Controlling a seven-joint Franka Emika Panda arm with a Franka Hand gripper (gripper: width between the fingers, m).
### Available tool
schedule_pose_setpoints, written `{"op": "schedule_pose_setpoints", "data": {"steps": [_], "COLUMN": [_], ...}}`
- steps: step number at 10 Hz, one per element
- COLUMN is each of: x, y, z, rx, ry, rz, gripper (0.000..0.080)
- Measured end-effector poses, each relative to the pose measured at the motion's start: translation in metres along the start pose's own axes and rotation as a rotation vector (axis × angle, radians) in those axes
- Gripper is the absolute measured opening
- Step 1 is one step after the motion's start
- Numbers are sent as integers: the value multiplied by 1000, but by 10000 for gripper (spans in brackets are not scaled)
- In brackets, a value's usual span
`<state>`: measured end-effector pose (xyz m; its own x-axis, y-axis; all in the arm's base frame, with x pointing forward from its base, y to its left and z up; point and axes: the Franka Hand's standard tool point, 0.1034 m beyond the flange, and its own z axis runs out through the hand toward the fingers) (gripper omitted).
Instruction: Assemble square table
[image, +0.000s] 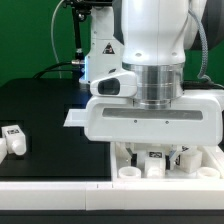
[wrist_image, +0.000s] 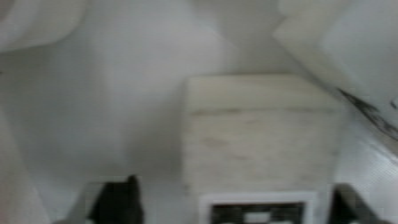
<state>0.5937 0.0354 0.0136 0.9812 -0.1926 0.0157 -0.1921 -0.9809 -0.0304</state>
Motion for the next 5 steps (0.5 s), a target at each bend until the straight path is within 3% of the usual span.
{"op": "schedule_pose_setpoints", "data": {"steps": [1, 2, 5], "x": [0, 0, -14], "y": [0, 1, 10], "z": [0, -4, -56], "rx": [0, 1, 15], "ry": [0, -5, 7], "rz": [0, -15, -83], "gripper": [259, 261, 261]}}
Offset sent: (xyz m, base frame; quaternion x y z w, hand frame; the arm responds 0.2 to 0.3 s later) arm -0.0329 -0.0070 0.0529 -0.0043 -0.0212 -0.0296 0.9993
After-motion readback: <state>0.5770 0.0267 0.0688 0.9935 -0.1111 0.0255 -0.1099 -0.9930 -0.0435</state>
